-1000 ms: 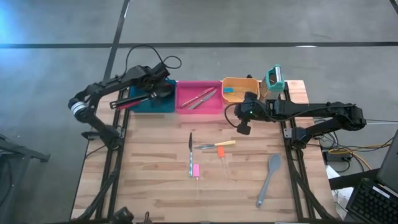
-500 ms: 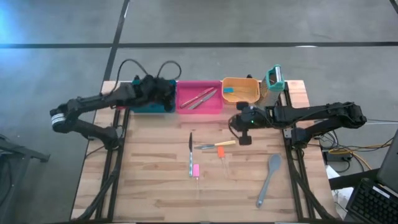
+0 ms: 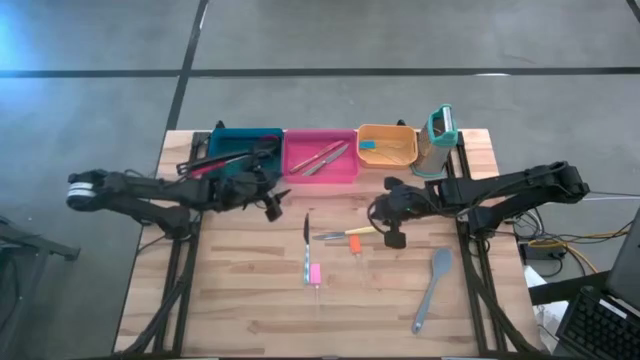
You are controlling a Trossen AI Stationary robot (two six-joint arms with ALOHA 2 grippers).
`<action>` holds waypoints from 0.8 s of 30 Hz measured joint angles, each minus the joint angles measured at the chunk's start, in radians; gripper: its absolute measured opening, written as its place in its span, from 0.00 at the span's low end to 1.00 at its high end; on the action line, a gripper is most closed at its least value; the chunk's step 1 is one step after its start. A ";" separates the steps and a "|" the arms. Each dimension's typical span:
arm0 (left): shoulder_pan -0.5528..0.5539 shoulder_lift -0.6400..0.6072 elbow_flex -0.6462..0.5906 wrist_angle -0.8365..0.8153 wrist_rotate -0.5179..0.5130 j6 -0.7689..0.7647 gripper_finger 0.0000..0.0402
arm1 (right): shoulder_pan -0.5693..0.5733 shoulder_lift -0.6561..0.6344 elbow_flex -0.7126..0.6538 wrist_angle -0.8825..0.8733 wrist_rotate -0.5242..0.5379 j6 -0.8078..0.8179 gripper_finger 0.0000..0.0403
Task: Pick & Place Kitchen Items
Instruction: Put the yellow knife into the pink bin
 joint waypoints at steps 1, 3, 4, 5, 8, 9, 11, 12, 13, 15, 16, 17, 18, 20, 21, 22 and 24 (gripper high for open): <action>0.000 -0.010 -0.013 0.010 -0.002 0.003 0.62 | -0.001 0.000 0.000 -0.015 0.000 0.015 0.04; 0.001 -0.028 -0.030 0.023 -0.007 0.004 0.62 | -0.001 0.000 0.000 -0.023 0.000 0.057 0.07; 0.002 -0.038 -0.037 0.027 -0.012 0.004 0.62 | -0.001 0.003 0.000 -0.020 0.000 0.078 0.08; 0.002 -0.047 -0.044 0.031 -0.015 0.005 0.62 | -0.001 0.006 0.000 -0.012 0.000 0.088 0.09; 0.002 -0.060 -0.058 0.048 -0.015 0.005 0.62 | -0.001 0.009 -0.001 0.004 0.000 0.090 0.12; 0.002 -0.061 -0.060 0.048 -0.016 0.007 0.62 | -0.001 0.008 -0.001 0.028 0.001 0.088 0.13; 0.002 -0.060 -0.061 0.053 -0.015 0.023 0.62 | -0.001 0.014 -0.004 0.090 0.008 0.082 0.13; 0.002 -0.060 -0.061 0.053 -0.015 0.028 0.62 | -0.001 0.020 -0.006 0.098 0.008 0.092 0.13; 0.002 -0.060 -0.061 0.052 -0.016 0.030 0.62 | -0.001 0.035 -0.006 0.100 0.006 0.105 0.13; 0.002 -0.060 -0.061 0.051 -0.015 0.032 0.62 | -0.001 0.070 -0.006 0.094 -0.024 0.109 0.12; 0.002 -0.060 -0.061 0.049 -0.015 0.034 0.62 | -0.001 0.094 -0.007 0.082 -0.040 0.110 0.12; 0.002 -0.060 -0.061 0.049 -0.016 0.035 0.62 | 0.000 0.119 -0.008 0.078 -0.058 0.105 0.13; 0.002 -0.060 -0.061 0.050 -0.015 0.035 0.62 | 0.001 0.142 -0.008 0.078 -0.076 0.097 0.13; 0.002 -0.060 -0.061 0.053 -0.015 0.035 0.62 | 0.001 0.188 -0.005 0.060 -0.096 0.074 0.16; 0.002 -0.060 -0.061 0.053 -0.015 0.035 0.62 | 0.001 0.211 -0.001 0.052 -0.097 0.067 0.17; 0.002 -0.059 -0.061 0.052 -0.015 0.035 0.62 | 0.000 0.229 0.002 0.054 -0.097 0.061 0.19; 0.002 -0.059 -0.061 0.052 -0.015 0.035 0.62 | -0.004 0.264 0.004 0.053 -0.097 0.049 0.23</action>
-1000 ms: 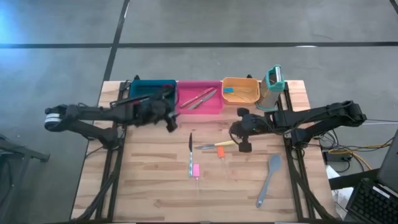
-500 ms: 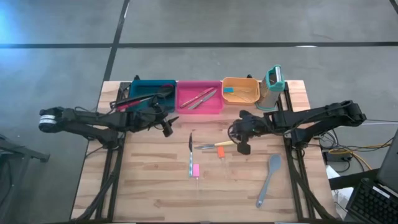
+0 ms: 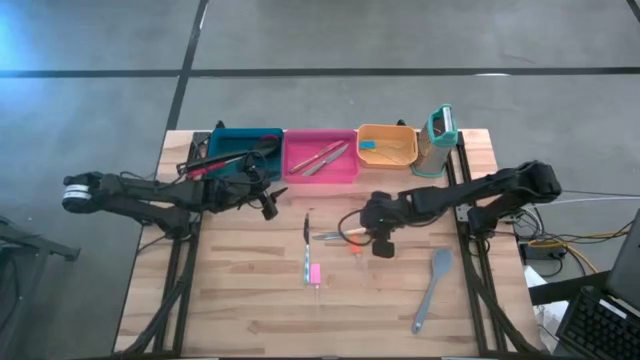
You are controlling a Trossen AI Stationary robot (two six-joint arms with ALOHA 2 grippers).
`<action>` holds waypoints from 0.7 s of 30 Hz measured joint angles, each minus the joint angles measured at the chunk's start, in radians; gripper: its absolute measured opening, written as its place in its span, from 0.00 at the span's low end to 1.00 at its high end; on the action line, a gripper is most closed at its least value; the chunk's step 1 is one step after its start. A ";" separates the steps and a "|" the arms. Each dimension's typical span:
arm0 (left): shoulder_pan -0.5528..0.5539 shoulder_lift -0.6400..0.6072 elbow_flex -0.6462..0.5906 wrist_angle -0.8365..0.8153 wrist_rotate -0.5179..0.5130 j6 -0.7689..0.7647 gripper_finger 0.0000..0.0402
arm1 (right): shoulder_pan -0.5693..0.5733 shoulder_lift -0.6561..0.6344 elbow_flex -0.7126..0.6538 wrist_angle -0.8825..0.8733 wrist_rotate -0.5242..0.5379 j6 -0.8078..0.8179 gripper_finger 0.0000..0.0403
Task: Pick & Place Kitchen Items
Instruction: Put the yellow knife into the pink bin
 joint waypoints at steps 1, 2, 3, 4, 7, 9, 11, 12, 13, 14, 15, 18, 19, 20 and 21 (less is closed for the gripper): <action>0.000 0.000 0.000 0.000 0.000 0.000 0.62 | -0.003 0.015 0.002 0.002 0.000 -0.008 0.25; 0.000 0.000 0.000 0.000 0.000 0.000 0.62 | -0.005 0.028 0.003 0.004 0.000 -0.017 0.27; 0.000 0.000 0.000 0.000 0.000 0.000 0.62 | -0.007 0.044 0.003 0.006 0.001 -0.022 0.29; 0.000 0.000 0.000 0.000 0.000 0.000 0.62 | -0.010 0.057 0.003 0.013 0.001 -0.028 0.31; 0.000 0.000 0.000 0.000 0.000 0.000 0.62 | -0.017 0.096 0.003 0.019 0.004 -0.051 0.36; 0.001 0.000 -0.001 -0.001 0.000 0.000 0.62 | -0.021 0.121 0.003 0.025 0.026 -0.075 0.38; 0.001 0.000 -0.003 0.000 0.000 0.000 0.62 | -0.022 0.144 0.003 0.025 0.073 -0.086 0.40; 0.001 0.000 -0.006 0.000 0.000 0.000 0.62 | -0.024 0.157 0.003 0.025 0.101 -0.095 0.41; 0.001 0.000 -0.009 0.000 0.000 0.000 0.62 | -0.025 0.167 0.003 0.022 0.124 -0.098 0.41; 0.001 0.001 -0.013 0.000 0.000 0.000 0.62 | -0.027 0.178 0.003 0.021 0.140 -0.100 0.42; 0.001 0.001 -0.016 -0.002 0.000 0.000 0.62 | -0.028 0.188 0.003 0.023 0.148 -0.100 0.42; 0.002 0.001 -0.016 -0.001 0.000 0.000 0.62 | -0.030 0.207 0.007 0.025 0.148 -0.098 0.41; 0.002 0.001 -0.016 0.000 0.000 0.000 0.62 | -0.030 0.211 0.006 0.022 0.135 -0.098 0.40; 0.002 0.001 -0.017 0.000 0.000 0.000 0.62 | -0.031 0.219 0.003 0.012 0.119 -0.097 0.39; 0.002 0.001 -0.017 0.000 0.000 0.000 0.62 | -0.031 0.222 0.004 0.013 0.110 -0.095 0.38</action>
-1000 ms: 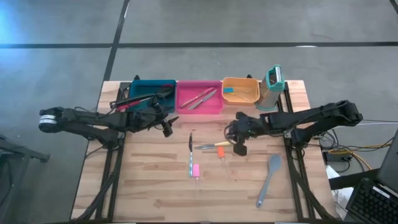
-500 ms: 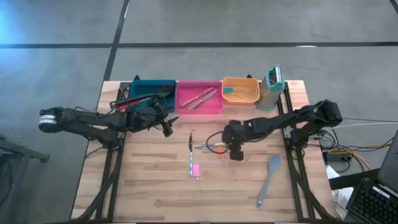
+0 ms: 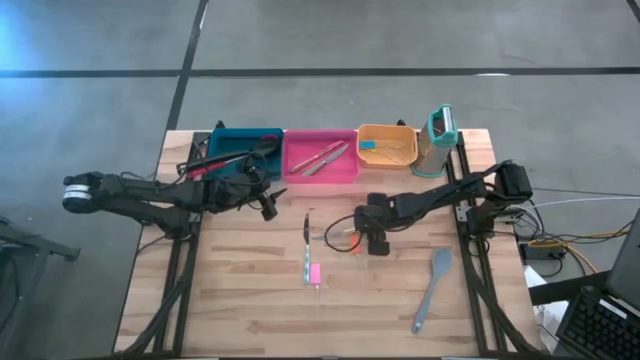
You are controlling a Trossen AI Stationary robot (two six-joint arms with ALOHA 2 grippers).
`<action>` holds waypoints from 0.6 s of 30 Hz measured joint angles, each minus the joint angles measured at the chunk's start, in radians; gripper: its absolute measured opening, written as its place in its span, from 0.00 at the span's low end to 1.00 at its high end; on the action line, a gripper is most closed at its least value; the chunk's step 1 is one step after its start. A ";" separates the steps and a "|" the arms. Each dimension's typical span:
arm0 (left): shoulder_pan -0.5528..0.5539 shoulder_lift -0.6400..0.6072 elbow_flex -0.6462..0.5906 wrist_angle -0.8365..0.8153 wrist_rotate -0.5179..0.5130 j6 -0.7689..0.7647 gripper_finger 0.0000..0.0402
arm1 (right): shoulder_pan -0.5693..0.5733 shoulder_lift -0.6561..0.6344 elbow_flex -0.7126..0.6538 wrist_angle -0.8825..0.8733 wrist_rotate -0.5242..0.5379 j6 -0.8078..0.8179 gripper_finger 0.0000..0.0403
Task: Pick & Place Kitchen Items
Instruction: Put the yellow knife into the pink bin
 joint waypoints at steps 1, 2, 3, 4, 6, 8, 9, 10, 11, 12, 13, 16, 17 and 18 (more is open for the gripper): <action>0.000 0.000 0.000 0.000 0.000 0.000 0.62 | 0.000 -0.001 0.000 0.000 -0.012 0.001 0.37; 0.000 0.000 0.000 0.000 0.000 0.000 0.62 | -0.001 -0.001 0.000 -0.008 -0.023 0.004 0.36; 0.000 0.000 0.000 0.000 0.000 0.000 0.62 | -0.001 -0.001 0.000 -0.007 -0.024 0.004 0.35; 0.000 0.000 0.000 0.000 0.000 0.000 0.62 | -0.001 -0.001 -0.001 -0.010 -0.024 0.004 0.34; 0.001 0.000 0.000 0.000 0.000 0.000 0.62 | -0.001 0.000 -0.001 -0.010 -0.026 0.005 0.32; 0.002 0.000 0.000 0.000 0.000 0.000 0.62 | -0.002 0.000 -0.001 -0.010 -0.027 0.006 0.30; 0.002 0.000 0.000 0.000 0.000 0.000 0.62 | -0.002 0.003 -0.001 -0.011 -0.028 0.006 0.28; 0.002 0.000 0.000 0.000 0.000 0.000 0.62 | -0.002 0.003 -0.001 -0.011 -0.030 0.007 0.26; 0.002 0.000 0.000 0.000 0.000 0.000 0.62 | -0.002 0.003 -0.001 -0.011 -0.030 0.007 0.24; 0.002 0.000 0.000 0.000 0.000 0.000 0.62 | -0.002 0.003 -0.001 -0.012 -0.031 0.007 0.21; 0.002 0.000 0.000 0.000 0.000 0.000 0.62 | -0.002 0.003 -0.001 -0.012 -0.031 0.007 0.19; 0.002 0.000 0.000 0.000 0.000 0.000 0.62 | -0.003 -0.001 -0.001 -0.013 -0.030 0.023 0.14; 0.002 0.000 0.000 0.000 0.000 0.000 0.62 | -0.003 -0.002 -0.001 -0.015 -0.030 0.028 0.14; 0.002 0.000 0.000 0.000 0.000 0.000 0.62 | -0.003 -0.002 -0.001 -0.016 -0.030 0.033 0.14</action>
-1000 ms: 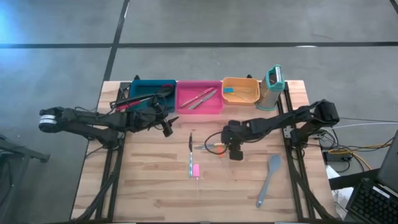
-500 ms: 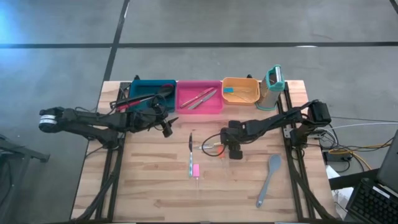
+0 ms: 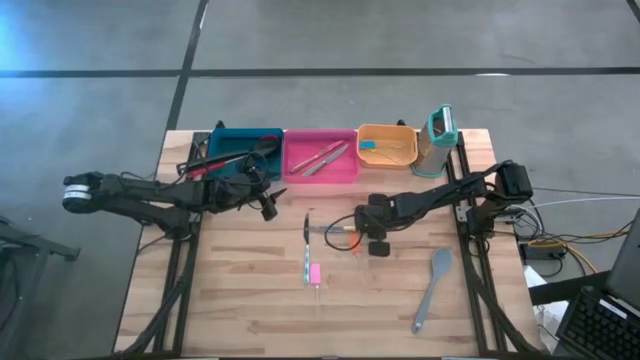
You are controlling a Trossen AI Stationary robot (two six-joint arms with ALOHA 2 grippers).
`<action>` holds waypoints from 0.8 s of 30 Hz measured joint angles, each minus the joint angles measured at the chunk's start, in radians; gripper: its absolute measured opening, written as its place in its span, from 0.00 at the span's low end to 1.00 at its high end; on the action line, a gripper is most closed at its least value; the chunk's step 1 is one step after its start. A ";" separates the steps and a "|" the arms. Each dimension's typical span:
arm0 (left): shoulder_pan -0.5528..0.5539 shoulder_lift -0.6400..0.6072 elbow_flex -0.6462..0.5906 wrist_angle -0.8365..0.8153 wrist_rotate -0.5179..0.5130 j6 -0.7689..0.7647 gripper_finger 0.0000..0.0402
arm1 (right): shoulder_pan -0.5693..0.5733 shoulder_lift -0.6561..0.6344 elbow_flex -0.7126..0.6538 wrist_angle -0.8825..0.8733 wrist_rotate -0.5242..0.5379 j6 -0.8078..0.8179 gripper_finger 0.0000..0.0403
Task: Pick & Place Kitchen Items
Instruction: Put the yellow knife into the pink bin
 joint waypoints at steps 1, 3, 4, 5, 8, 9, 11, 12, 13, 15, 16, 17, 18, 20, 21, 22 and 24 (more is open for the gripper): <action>0.000 0.000 0.000 0.000 0.000 0.000 0.62 | 0.000 -0.003 0.000 -0.003 0.000 0.008 0.14; 0.000 0.000 0.000 0.000 0.000 0.000 0.62 | 0.000 -0.014 -0.002 -0.030 0.000 0.021 0.14; 0.000 0.000 0.000 0.000 0.000 0.000 0.62 | 0.000 -0.022 -0.003 -0.042 0.000 0.026 0.14; 0.000 0.000 0.000 0.000 0.000 0.000 0.62 | 0.000 -0.030 -0.003 -0.053 0.000 0.033 0.14; 0.000 0.000 0.000 0.000 0.000 0.000 0.62 | 0.000 -0.075 -0.003 -0.100 0.000 0.059 0.14; 0.000 0.000 0.000 0.000 0.000 0.000 0.62 | 0.001 -0.093 -0.003 -0.110 0.001 0.071 0.14; 0.000 0.000 0.000 0.000 0.000 0.000 0.62 | 0.001 -0.130 -0.003 -0.122 0.001 0.094 0.14; 0.000 0.000 0.000 0.000 0.000 0.000 0.62 | 0.001 -0.153 -0.003 -0.123 0.002 0.103 0.14; 0.000 0.000 0.000 0.000 0.000 0.000 0.62 | 0.001 -0.180 -0.003 -0.122 0.004 0.112 0.14; 0.000 0.000 0.000 0.000 0.000 0.000 0.62 | 0.005 -0.228 -0.003 -0.115 0.027 0.122 0.14; 0.000 0.000 0.000 0.000 0.000 0.000 0.62 | 0.008 -0.255 -0.006 -0.113 0.044 0.124 0.14; 0.000 0.000 0.000 0.001 0.000 0.000 0.62 | 0.014 -0.281 -0.010 -0.113 0.065 0.124 0.14; 0.000 0.000 0.000 0.001 0.000 0.000 0.62 | 0.018 -0.309 -0.014 -0.106 0.088 0.125 0.14; 0.000 0.000 0.000 0.002 0.000 0.000 0.62 | 0.027 -0.367 -0.028 -0.069 0.132 0.124 0.14; 0.000 0.000 0.000 0.004 0.000 0.000 0.62 | 0.032 -0.396 -0.038 -0.042 0.152 0.123 0.14; 0.000 0.000 0.000 0.004 0.000 0.000 0.62 | 0.036 -0.423 -0.048 -0.011 0.170 0.116 0.14; 0.000 0.000 0.000 0.011 0.000 0.000 0.62 | 0.041 -0.477 -0.080 0.083 0.216 0.081 0.14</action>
